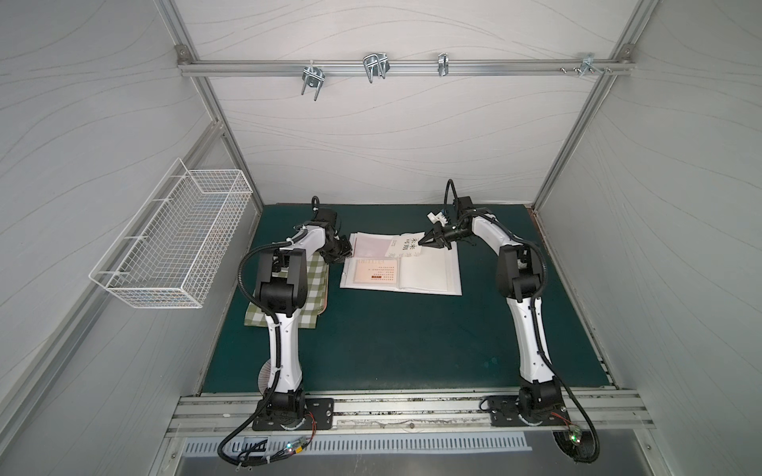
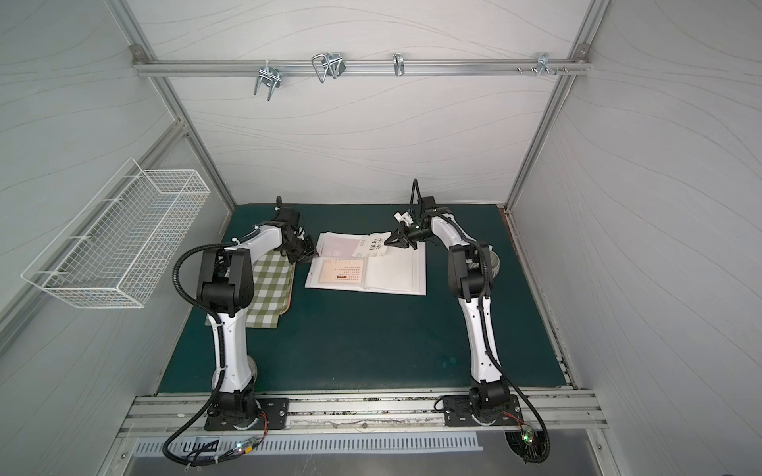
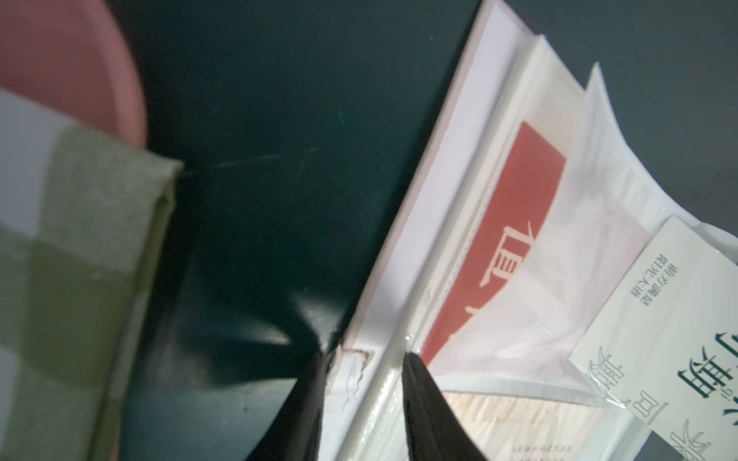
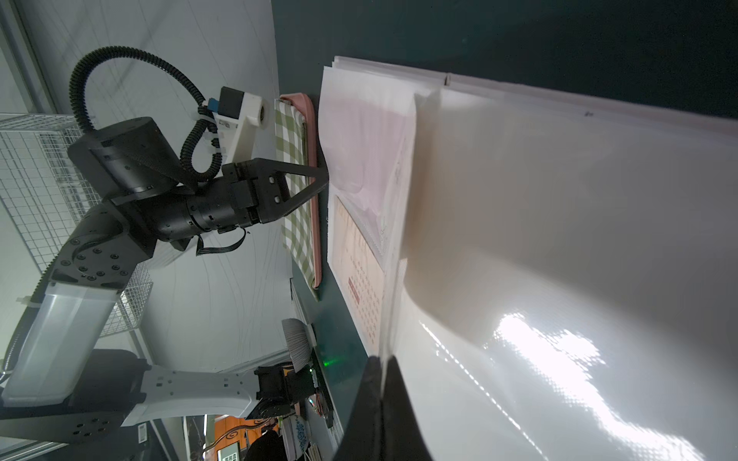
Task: Place the photos into the photo albums
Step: Insert the photo into the photo album.
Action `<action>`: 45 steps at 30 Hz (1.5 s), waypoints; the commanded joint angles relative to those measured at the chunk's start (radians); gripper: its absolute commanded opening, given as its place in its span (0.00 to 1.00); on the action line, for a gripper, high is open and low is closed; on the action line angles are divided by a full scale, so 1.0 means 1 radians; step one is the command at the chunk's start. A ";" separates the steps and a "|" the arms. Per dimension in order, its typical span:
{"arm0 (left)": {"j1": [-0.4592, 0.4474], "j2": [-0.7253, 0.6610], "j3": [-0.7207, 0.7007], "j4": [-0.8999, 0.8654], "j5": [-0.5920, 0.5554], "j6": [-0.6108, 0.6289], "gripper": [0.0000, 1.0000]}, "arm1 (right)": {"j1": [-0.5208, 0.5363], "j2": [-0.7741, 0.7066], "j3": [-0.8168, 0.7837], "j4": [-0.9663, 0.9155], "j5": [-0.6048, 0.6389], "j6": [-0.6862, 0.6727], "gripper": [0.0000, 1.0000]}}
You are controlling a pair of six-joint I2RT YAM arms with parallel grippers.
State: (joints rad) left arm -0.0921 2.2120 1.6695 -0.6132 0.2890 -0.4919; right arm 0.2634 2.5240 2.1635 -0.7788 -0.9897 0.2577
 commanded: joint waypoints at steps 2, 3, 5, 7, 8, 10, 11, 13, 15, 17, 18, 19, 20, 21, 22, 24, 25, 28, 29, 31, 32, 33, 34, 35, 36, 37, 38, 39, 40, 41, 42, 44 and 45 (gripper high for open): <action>-0.006 0.058 -0.013 -0.008 -0.005 -0.013 0.37 | 0.001 0.035 0.025 -0.067 -0.064 -0.040 0.00; -0.006 0.050 -0.021 0.000 -0.005 -0.021 0.37 | 0.002 0.033 0.024 -0.073 -0.051 -0.040 0.00; -0.007 0.035 -0.034 0.011 0.005 -0.034 0.37 | 0.000 0.036 0.025 -0.091 -0.014 -0.049 0.00; -0.007 0.016 -0.044 0.022 0.018 -0.046 0.37 | -0.003 0.048 0.036 -0.107 -0.012 -0.062 0.00; -0.006 0.006 -0.047 0.026 0.019 -0.049 0.37 | -0.006 0.056 0.044 -0.115 -0.017 -0.067 0.00; -0.006 -0.008 -0.052 0.028 0.022 -0.053 0.37 | -0.007 0.076 0.064 -0.127 -0.025 -0.076 0.00; -0.006 -0.015 -0.056 0.031 0.024 -0.053 0.37 | -0.007 0.083 0.073 -0.132 -0.028 -0.079 0.00; -0.006 -0.022 -0.056 0.033 0.026 -0.054 0.37 | -0.003 0.101 0.098 -0.143 -0.029 -0.087 0.00; -0.005 -0.023 -0.055 0.032 0.027 -0.054 0.37 | 0.007 0.116 0.119 -0.148 -0.029 -0.095 0.00; -0.003 -0.021 -0.055 0.030 0.029 -0.057 0.37 | 0.015 0.136 0.141 -0.152 -0.030 -0.095 0.00; -0.003 -0.020 -0.056 0.031 0.031 -0.059 0.37 | 0.019 0.145 0.151 -0.153 -0.032 -0.096 0.00; 0.000 -0.021 -0.057 0.030 0.032 -0.060 0.37 | 0.022 0.154 0.159 -0.152 -0.031 -0.096 0.00; 0.001 -0.021 -0.057 0.032 0.030 -0.060 0.37 | 0.023 0.158 0.165 -0.147 -0.028 -0.095 0.00; 0.000 -0.022 -0.058 0.033 0.029 -0.060 0.37 | 0.028 0.162 0.166 -0.138 -0.026 -0.095 0.00; 0.001 -0.024 -0.058 0.033 0.029 -0.060 0.37 | 0.031 0.163 0.169 -0.124 -0.027 -0.091 0.00; 0.002 -0.026 -0.059 0.033 0.023 -0.058 0.37 | 0.034 0.166 0.172 -0.090 -0.029 -0.073 0.00; 0.003 -0.024 -0.057 0.033 0.022 -0.058 0.37 | 0.035 0.168 0.176 -0.069 -0.035 -0.065 0.00; 0.003 -0.020 -0.057 0.033 0.022 -0.060 0.37 | 0.039 0.175 0.185 0.005 -0.042 -0.006 0.00; 0.003 -0.018 -0.057 0.033 0.024 -0.061 0.37 | 0.040 0.180 0.185 0.036 -0.046 0.018 0.00; 0.002 -0.018 -0.060 0.035 0.025 -0.062 0.37 | 0.045 0.187 0.186 0.103 -0.053 0.073 0.01; 0.003 -0.017 -0.060 0.036 0.024 -0.062 0.37 | 0.048 0.189 0.180 0.139 -0.052 0.100 0.01; 0.003 -0.018 -0.059 0.036 0.023 -0.062 0.37 | 0.052 0.190 0.174 0.170 -0.047 0.121 0.02; 0.003 -0.016 -0.059 0.036 0.022 -0.060 0.37 | 0.057 0.190 0.167 0.203 -0.037 0.146 0.04; 0.002 -0.016 -0.062 0.036 0.021 -0.060 0.37 | 0.062 0.190 0.161 0.229 -0.026 0.169 0.04; 0.003 -0.016 -0.064 0.036 0.021 -0.060 0.37 | 0.066 0.187 0.156 0.252 -0.012 0.186 0.04; 0.003 -0.017 -0.066 0.039 0.022 -0.062 0.36 | 0.071 0.187 0.151 0.270 0.004 0.202 0.05; 0.003 -0.018 -0.068 0.041 0.023 -0.063 0.36 | 0.076 0.185 0.148 0.284 0.020 0.217 0.09; 0.003 -0.017 -0.068 0.043 0.022 -0.063 0.36 | 0.079 0.182 0.142 0.299 0.033 0.230 0.13; 0.003 -0.016 -0.068 0.042 0.019 -0.063 0.37 | 0.083 0.179 0.132 0.318 0.040 0.244 0.16; 0.003 -0.015 -0.066 0.039 0.012 -0.062 0.37 | 0.084 0.172 0.120 0.335 0.046 0.259 0.17; 0.003 -0.016 -0.066 0.038 0.009 -0.062 0.37 | 0.085 0.166 0.112 0.342 0.052 0.267 0.18; 0.003 -0.020 -0.063 0.039 0.009 -0.060 0.37 | 0.081 0.143 0.079 0.343 0.082 0.275 0.20; 0.003 -0.020 -0.064 0.040 0.010 -0.062 0.37 | 0.079 0.130 0.063 0.338 0.094 0.272 0.20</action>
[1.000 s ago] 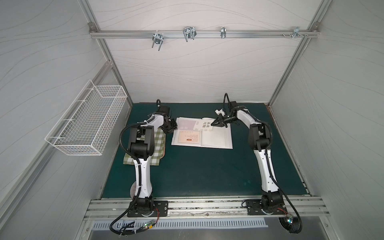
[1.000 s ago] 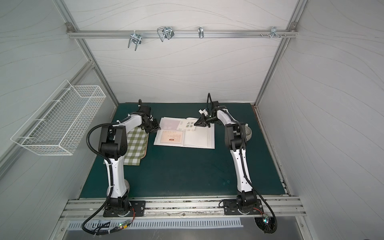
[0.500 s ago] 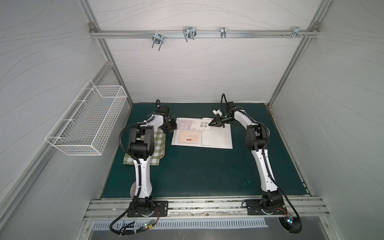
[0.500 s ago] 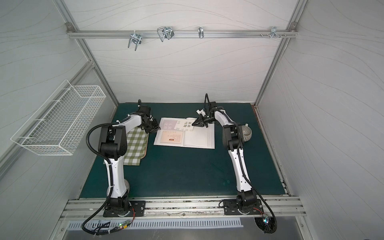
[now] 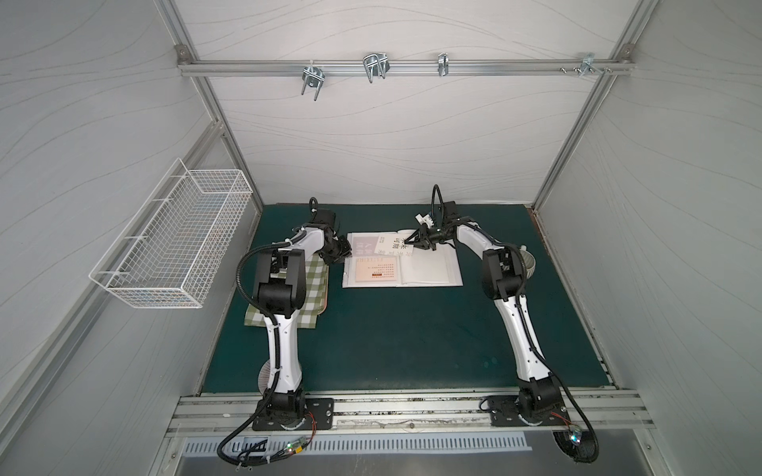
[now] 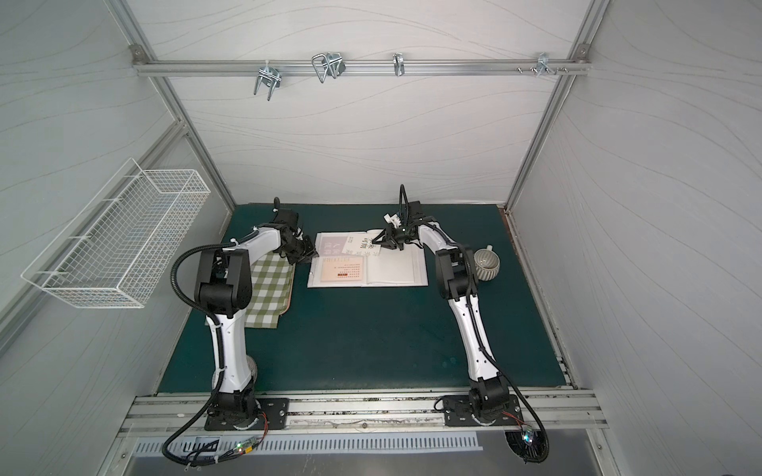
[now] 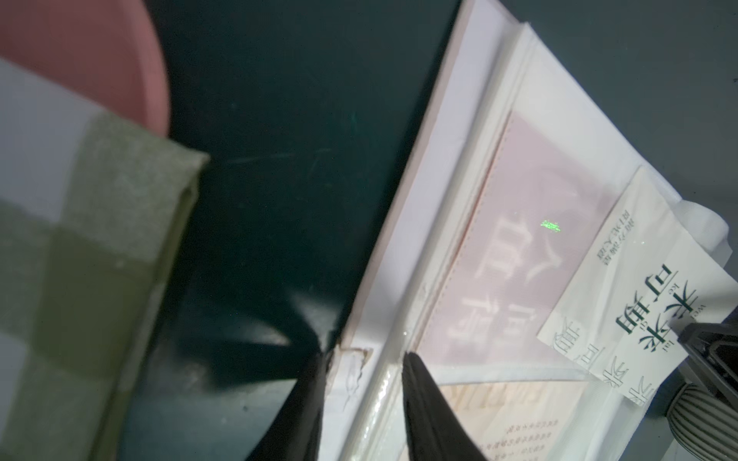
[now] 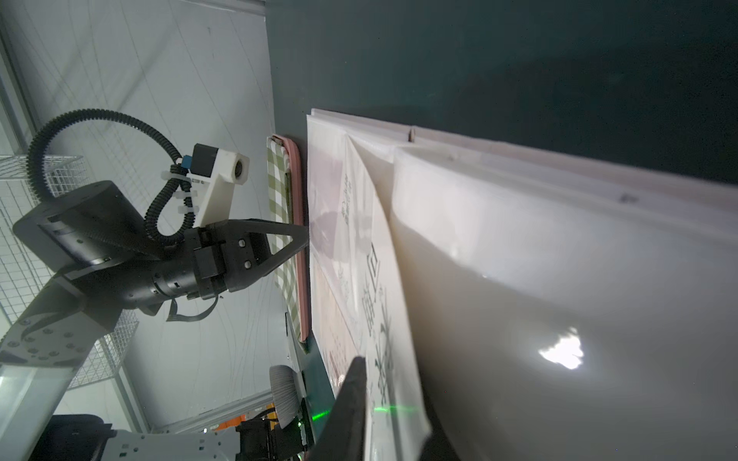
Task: Place the photos into the photo albums
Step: Insert the photo into the photo album.
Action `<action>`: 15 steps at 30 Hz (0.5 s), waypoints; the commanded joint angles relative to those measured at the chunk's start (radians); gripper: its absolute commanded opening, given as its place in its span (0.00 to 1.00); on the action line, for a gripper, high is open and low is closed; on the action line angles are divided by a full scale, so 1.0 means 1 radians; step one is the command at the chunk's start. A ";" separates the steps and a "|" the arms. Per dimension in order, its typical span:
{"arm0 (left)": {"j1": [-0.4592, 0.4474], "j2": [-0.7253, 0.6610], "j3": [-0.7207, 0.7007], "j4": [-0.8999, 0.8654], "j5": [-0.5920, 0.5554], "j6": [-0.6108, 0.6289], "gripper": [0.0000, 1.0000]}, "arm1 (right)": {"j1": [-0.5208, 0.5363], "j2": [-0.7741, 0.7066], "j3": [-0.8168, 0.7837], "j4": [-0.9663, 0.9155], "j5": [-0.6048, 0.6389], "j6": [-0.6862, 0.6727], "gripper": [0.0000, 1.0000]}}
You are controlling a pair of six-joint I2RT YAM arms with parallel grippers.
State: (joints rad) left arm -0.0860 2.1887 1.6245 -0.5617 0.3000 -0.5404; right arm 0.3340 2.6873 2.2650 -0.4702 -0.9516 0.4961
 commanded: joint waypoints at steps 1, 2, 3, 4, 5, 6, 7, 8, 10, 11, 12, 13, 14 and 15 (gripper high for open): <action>-0.003 0.005 -0.018 -0.011 0.001 -0.015 0.37 | 0.007 -0.048 -0.056 0.020 0.068 0.031 0.21; -0.003 0.005 -0.018 -0.010 0.001 -0.015 0.37 | 0.003 -0.063 -0.077 0.008 0.082 0.031 0.21; -0.003 0.002 -0.018 -0.010 0.001 -0.016 0.36 | 0.002 -0.079 -0.097 0.003 0.092 0.030 0.21; -0.003 0.002 -0.019 -0.010 0.002 -0.016 0.36 | 0.000 -0.101 -0.129 0.005 0.099 0.031 0.21; -0.003 0.002 -0.019 -0.011 0.002 -0.017 0.37 | -0.002 -0.122 -0.158 0.007 0.105 0.029 0.21; -0.002 0.000 -0.021 -0.010 0.002 -0.018 0.36 | -0.003 -0.145 -0.189 0.011 0.117 0.029 0.21; -0.003 0.000 -0.022 -0.007 0.005 -0.018 0.36 | -0.004 -0.165 -0.224 0.018 0.124 0.031 0.21; -0.003 0.000 -0.022 -0.006 0.005 -0.019 0.36 | -0.004 -0.185 -0.250 0.030 0.126 0.036 0.21; -0.003 0.002 -0.024 -0.006 0.007 -0.021 0.36 | -0.004 -0.213 -0.295 0.058 0.130 0.052 0.21; -0.003 0.003 -0.024 -0.006 0.007 -0.021 0.36 | -0.003 -0.219 -0.312 0.075 0.131 0.063 0.21; -0.003 0.002 -0.026 -0.004 0.008 -0.023 0.37 | -0.003 -0.219 -0.323 0.092 0.126 0.075 0.21; -0.003 0.003 -0.025 -0.002 0.011 -0.026 0.36 | -0.002 -0.213 -0.324 0.107 0.117 0.089 0.21; -0.003 0.002 -0.026 -0.001 0.013 -0.026 0.36 | -0.003 -0.206 -0.325 0.125 0.104 0.104 0.20; -0.002 0.001 -0.025 0.000 0.014 -0.026 0.36 | -0.003 -0.197 -0.322 0.148 0.089 0.122 0.19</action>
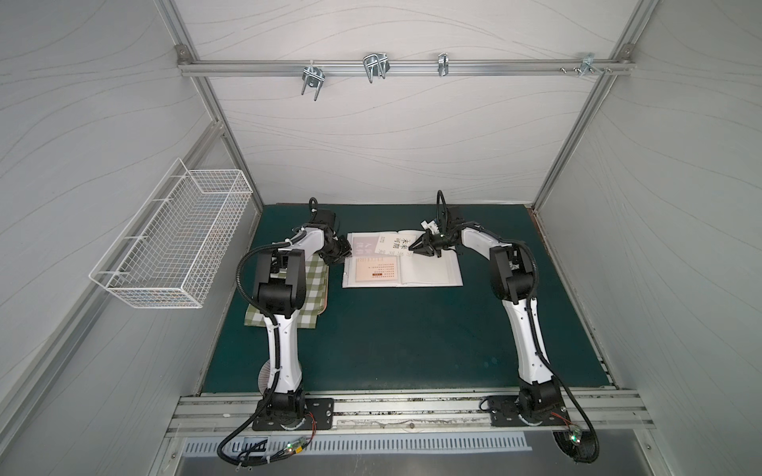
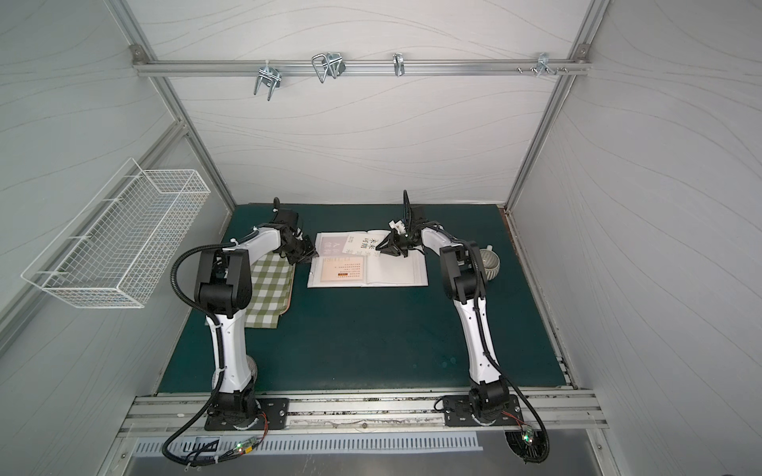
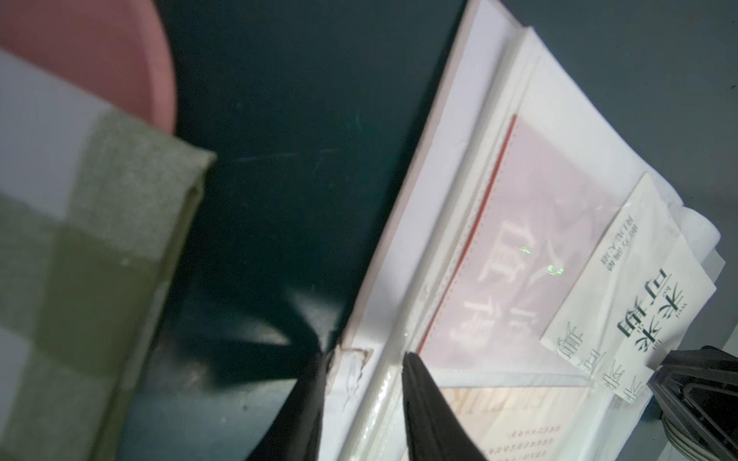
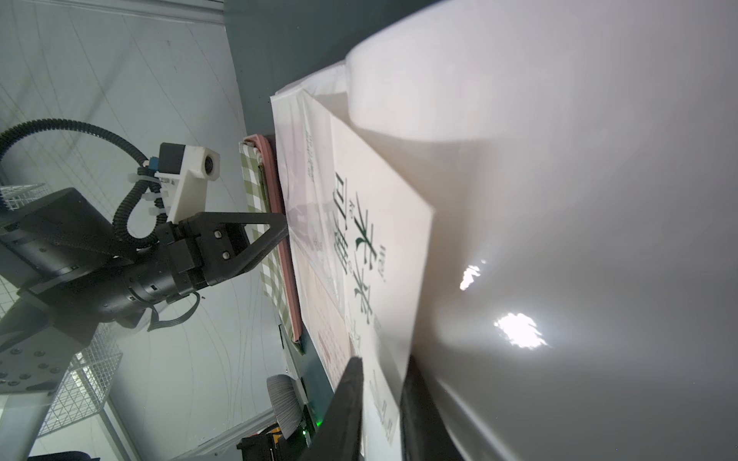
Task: Place the photos into the photo albums
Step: Insert the photo into the photo album.
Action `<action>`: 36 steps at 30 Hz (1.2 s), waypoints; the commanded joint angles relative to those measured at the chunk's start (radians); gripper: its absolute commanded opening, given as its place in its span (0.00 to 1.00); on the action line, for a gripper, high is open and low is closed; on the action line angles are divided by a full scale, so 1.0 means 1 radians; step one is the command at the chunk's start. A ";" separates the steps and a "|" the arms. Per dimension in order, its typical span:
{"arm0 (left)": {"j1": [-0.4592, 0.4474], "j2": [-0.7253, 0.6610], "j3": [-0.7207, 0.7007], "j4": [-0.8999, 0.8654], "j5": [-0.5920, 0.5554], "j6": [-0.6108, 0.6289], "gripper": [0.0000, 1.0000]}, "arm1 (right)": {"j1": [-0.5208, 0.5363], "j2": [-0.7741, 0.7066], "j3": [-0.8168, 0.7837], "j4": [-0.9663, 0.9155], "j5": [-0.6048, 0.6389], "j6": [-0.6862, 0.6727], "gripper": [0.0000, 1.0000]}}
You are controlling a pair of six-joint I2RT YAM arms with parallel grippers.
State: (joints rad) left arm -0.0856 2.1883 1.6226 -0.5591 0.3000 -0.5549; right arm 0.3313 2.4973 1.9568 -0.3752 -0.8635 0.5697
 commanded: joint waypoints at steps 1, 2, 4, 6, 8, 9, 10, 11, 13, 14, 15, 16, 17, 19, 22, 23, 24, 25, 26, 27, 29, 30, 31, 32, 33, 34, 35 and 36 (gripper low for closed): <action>-0.003 -0.001 -0.023 -0.002 0.015 -0.011 0.36 | 0.003 0.000 -0.012 0.076 -0.011 0.067 0.17; -0.003 -0.002 -0.023 -0.004 0.014 -0.011 0.36 | 0.002 0.007 -0.007 0.091 -0.019 0.077 0.15; -0.004 -0.004 -0.026 -0.003 0.012 -0.010 0.36 | 0.001 0.020 0.011 0.098 -0.022 0.091 0.08; -0.003 -0.005 -0.027 -0.002 0.012 -0.010 0.36 | -0.003 0.025 0.023 0.097 -0.028 0.092 0.03; -0.004 -0.004 -0.026 -0.002 0.012 -0.010 0.36 | -0.011 0.024 0.027 0.092 -0.032 0.091 0.00; -0.003 -0.003 -0.027 -0.002 0.013 -0.010 0.36 | -0.015 0.023 0.030 0.084 -0.036 0.085 0.00; -0.004 -0.004 -0.027 -0.003 0.010 -0.011 0.37 | -0.020 0.025 0.041 0.059 -0.042 0.072 0.00; -0.003 -0.003 -0.027 -0.004 0.010 -0.011 0.36 | -0.026 0.027 0.052 0.033 -0.048 0.058 0.00; -0.003 -0.003 -0.027 -0.004 0.007 -0.010 0.36 | -0.034 0.028 0.077 -0.028 -0.059 0.020 0.00; -0.003 -0.004 -0.027 -0.004 0.007 -0.010 0.36 | -0.038 0.030 0.090 -0.055 -0.066 0.000 0.00; -0.004 -0.005 -0.027 -0.004 0.007 -0.009 0.36 | -0.042 0.034 0.101 -0.081 -0.081 -0.017 0.00; -0.003 -0.006 -0.027 -0.004 0.006 -0.010 0.36 | -0.046 0.036 0.110 -0.095 -0.096 -0.027 0.00; -0.003 -0.006 -0.027 -0.004 0.006 -0.009 0.36 | -0.049 0.035 0.111 -0.097 -0.109 -0.030 0.00; -0.004 -0.004 -0.027 -0.006 0.005 -0.008 0.36 | -0.054 0.038 0.117 -0.103 -0.138 -0.043 0.00; -0.003 -0.001 -0.027 -0.005 0.004 -0.008 0.36 | -0.054 0.068 0.180 -0.182 -0.185 -0.090 0.00; -0.004 0.000 -0.026 -0.005 0.005 -0.010 0.36 | -0.055 0.077 0.196 -0.202 -0.190 -0.099 0.00; -0.003 0.002 -0.027 -0.005 0.005 -0.010 0.36 | -0.056 0.084 0.203 -0.211 -0.194 -0.103 0.00; -0.003 0.001 -0.028 -0.005 0.005 -0.012 0.36 | -0.057 0.093 0.210 -0.211 -0.206 -0.103 0.00; -0.004 0.002 -0.029 -0.004 0.007 -0.013 0.36 | -0.057 0.104 0.218 -0.212 -0.222 -0.101 0.00; -0.003 0.001 -0.029 -0.001 0.007 -0.016 0.36 | -0.057 0.118 0.230 -0.212 -0.238 -0.099 0.00; -0.003 -0.004 -0.030 0.000 0.006 -0.020 0.36 | -0.054 0.139 0.251 -0.211 -0.265 -0.102 0.00; -0.002 -0.010 -0.033 0.002 0.005 -0.020 0.36 | -0.052 0.152 0.268 -0.217 -0.270 -0.106 0.00; -0.002 -0.017 -0.036 0.006 0.002 -0.020 0.36 | -0.051 0.165 0.284 -0.224 -0.271 -0.109 0.00; -0.003 -0.023 -0.039 0.006 -0.003 -0.020 0.36 | -0.049 0.178 0.298 -0.234 -0.273 -0.112 0.00; -0.001 -0.028 -0.042 0.005 -0.009 -0.020 0.36 | -0.048 0.193 0.322 -0.247 -0.277 -0.118 0.00; 0.001 -0.033 -0.045 0.010 -0.013 -0.019 0.36 | -0.045 0.206 0.345 -0.264 -0.280 -0.130 0.00; 0.004 -0.033 -0.046 0.010 -0.017 -0.019 0.36 | -0.040 0.213 0.359 -0.278 -0.277 -0.141 0.00; 0.009 -0.033 -0.045 0.010 -0.019 -0.022 0.36 | -0.035 0.220 0.374 -0.288 -0.272 -0.154 0.00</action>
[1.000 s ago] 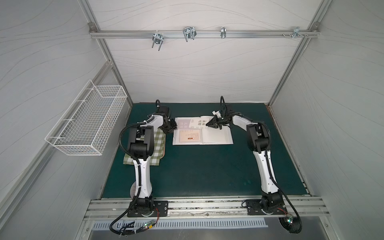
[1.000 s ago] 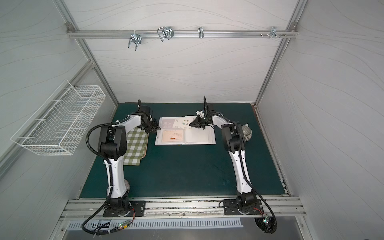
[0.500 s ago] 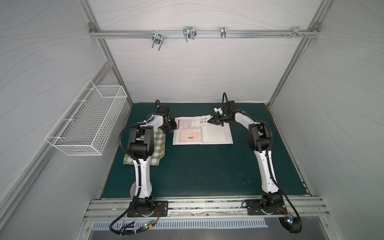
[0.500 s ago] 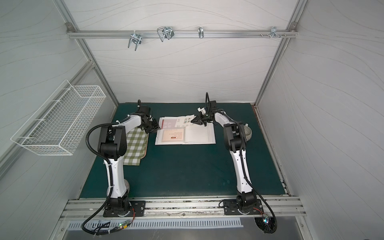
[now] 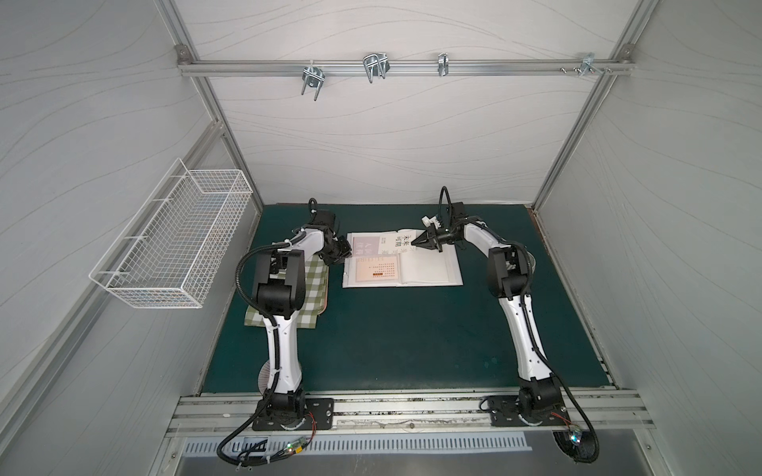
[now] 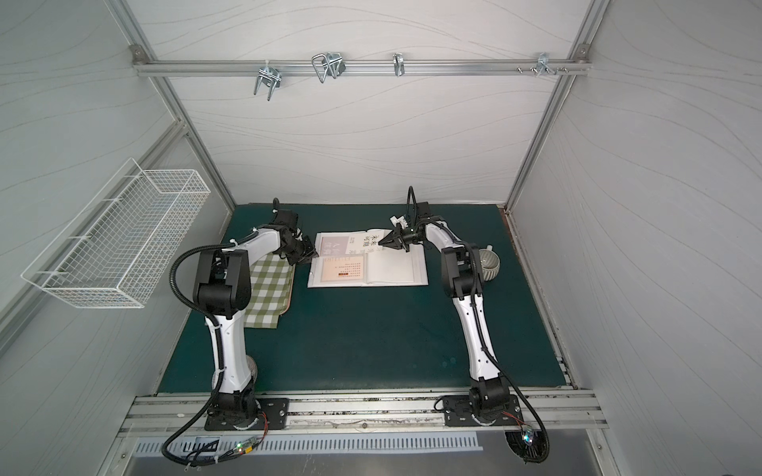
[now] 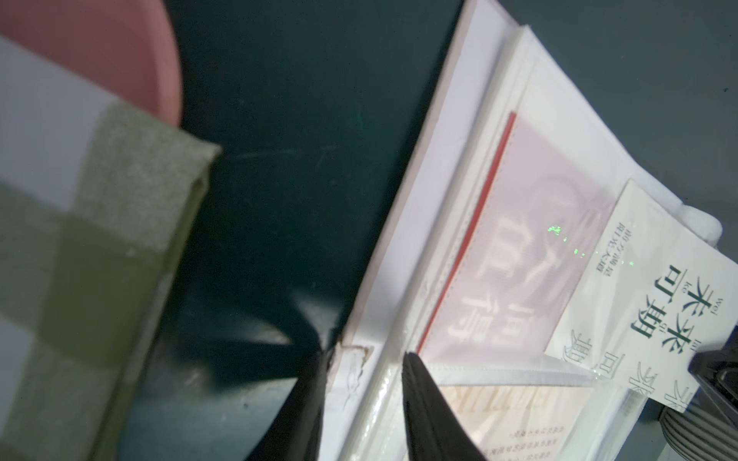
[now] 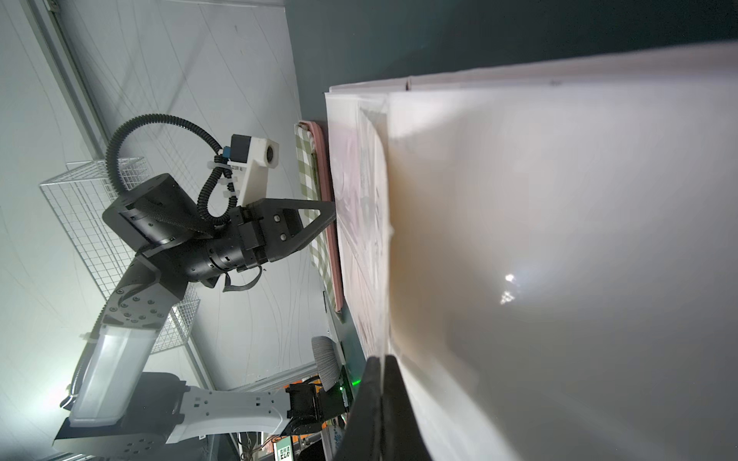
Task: Place the photos into the photo albums
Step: Insert the photo into the photo album.
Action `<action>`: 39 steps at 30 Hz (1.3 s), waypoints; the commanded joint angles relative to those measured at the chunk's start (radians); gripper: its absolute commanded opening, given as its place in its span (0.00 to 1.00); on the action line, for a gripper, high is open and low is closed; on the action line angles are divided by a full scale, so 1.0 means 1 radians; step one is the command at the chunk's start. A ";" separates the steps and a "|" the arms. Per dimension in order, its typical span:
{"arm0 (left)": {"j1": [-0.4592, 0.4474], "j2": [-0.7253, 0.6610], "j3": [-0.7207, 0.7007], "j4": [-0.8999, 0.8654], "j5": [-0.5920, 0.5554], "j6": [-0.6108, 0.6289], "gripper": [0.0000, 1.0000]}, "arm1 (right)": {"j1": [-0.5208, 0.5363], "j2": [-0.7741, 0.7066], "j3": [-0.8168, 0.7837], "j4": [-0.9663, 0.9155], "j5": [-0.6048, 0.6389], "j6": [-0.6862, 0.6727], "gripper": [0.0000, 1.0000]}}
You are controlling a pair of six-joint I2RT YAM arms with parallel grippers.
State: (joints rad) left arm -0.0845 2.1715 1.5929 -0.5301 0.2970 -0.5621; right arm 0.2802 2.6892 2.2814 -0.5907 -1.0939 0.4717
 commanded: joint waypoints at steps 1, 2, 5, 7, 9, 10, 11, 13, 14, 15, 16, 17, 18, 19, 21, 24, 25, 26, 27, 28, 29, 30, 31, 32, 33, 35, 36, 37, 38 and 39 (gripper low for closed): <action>0.014 -0.015 -0.015 -0.015 -0.015 -0.019 0.36 | 0.022 0.033 0.065 -0.079 -0.039 -0.062 0.00; 0.020 -0.014 -0.014 -0.011 -0.013 -0.022 0.36 | 0.027 0.039 0.073 -0.077 -0.040 -0.063 0.00; 0.036 -0.001 0.007 -0.016 -0.016 -0.021 0.36 | 0.036 0.053 0.091 -0.052 -0.038 -0.048 0.00; 0.043 0.010 0.027 -0.023 -0.019 -0.019 0.36 | 0.044 0.064 0.105 -0.036 -0.032 -0.041 0.00; 0.046 0.024 0.043 -0.020 -0.019 -0.021 0.36 | 0.055 0.077 0.124 -0.022 -0.023 -0.033 0.00; 0.046 0.034 0.053 -0.020 -0.017 -0.025 0.36 | 0.061 0.084 0.134 -0.014 -0.015 -0.025 0.00; 0.046 0.042 0.057 -0.017 -0.010 -0.032 0.36 | 0.067 0.092 0.141 -0.005 -0.010 -0.017 0.00; 0.046 0.065 0.068 -0.005 0.019 -0.052 0.36 | 0.082 0.104 0.153 0.023 -0.008 0.006 0.00; 0.045 0.070 0.070 0.001 0.029 -0.060 0.36 | 0.086 0.107 0.154 0.031 0.000 0.014 0.00; 0.042 0.077 0.072 0.005 0.035 -0.066 0.36 | 0.092 0.106 0.153 0.035 0.013 0.020 0.00; 0.041 0.081 0.073 0.008 0.039 -0.067 0.36 | 0.097 0.102 0.147 0.034 0.028 0.020 0.00; 0.039 0.083 0.073 0.008 0.039 -0.065 0.36 | 0.102 0.098 0.141 0.038 0.039 0.019 0.00; 0.036 0.084 0.073 0.009 0.038 -0.065 0.36 | 0.106 0.094 0.134 0.043 0.054 0.020 0.00; 0.034 0.088 0.074 0.010 0.042 -0.064 0.36 | 0.111 0.089 0.126 0.048 0.068 0.023 0.00; 0.027 0.101 0.077 0.009 0.055 -0.065 0.36 | 0.118 0.084 0.120 0.058 0.087 0.029 0.00; 0.015 0.117 0.083 0.005 0.064 -0.067 0.36 | 0.129 0.081 0.113 0.081 0.104 0.051 0.00; 0.011 0.120 0.082 0.005 0.064 -0.065 0.36 | 0.133 0.081 0.112 0.086 0.110 0.058 0.00; 0.008 0.122 0.083 0.002 0.064 -0.065 0.36 | 0.135 0.083 0.112 0.091 0.116 0.063 0.00; 0.006 0.125 0.081 0.004 0.066 -0.068 0.36 | 0.140 0.083 0.112 0.097 0.120 0.069 0.00; 0.002 0.127 0.078 0.007 0.070 -0.070 0.35 | 0.143 0.084 0.113 0.104 0.124 0.077 0.00; 0.002 0.129 0.077 0.006 0.071 -0.071 0.35 | 0.146 0.084 0.114 0.110 0.126 0.083 0.00; 0.001 0.131 0.076 0.008 0.071 -0.073 0.35 | 0.149 0.084 0.114 0.118 0.132 0.090 0.00; -0.001 0.132 0.075 0.008 0.071 -0.073 0.35 | 0.153 0.083 0.112 0.125 0.134 0.097 0.00; -0.001 0.131 0.072 0.008 0.071 -0.074 0.35 | 0.157 0.084 0.112 0.132 0.137 0.100 0.00; -0.002 0.131 0.071 0.011 0.073 -0.074 0.35 | 0.161 0.086 0.113 0.141 0.138 0.107 0.00; -0.004 0.131 0.068 0.012 0.074 -0.076 0.35 | 0.170 0.094 0.116 0.155 0.138 0.122 0.00; -0.004 0.132 0.068 0.014 0.074 -0.076 0.35 | 0.174 0.098 0.122 0.159 0.136 0.127 0.00; -0.006 0.132 0.068 0.014 0.074 -0.075 0.35 | 0.178 0.102 0.125 0.162 0.136 0.135 0.00; -0.009 0.132 0.067 0.013 0.074 -0.075 0.35 | 0.180 0.103 0.128 0.167 0.135 0.140 0.01; -0.011 0.131 0.066 0.015 0.074 -0.076 0.35 | 0.184 0.107 0.132 0.169 0.135 0.145 0.01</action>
State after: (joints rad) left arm -0.0505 2.2288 1.6680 -0.5228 0.3363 -0.6243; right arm 0.4259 2.7731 2.4073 -0.4641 -0.9615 0.5919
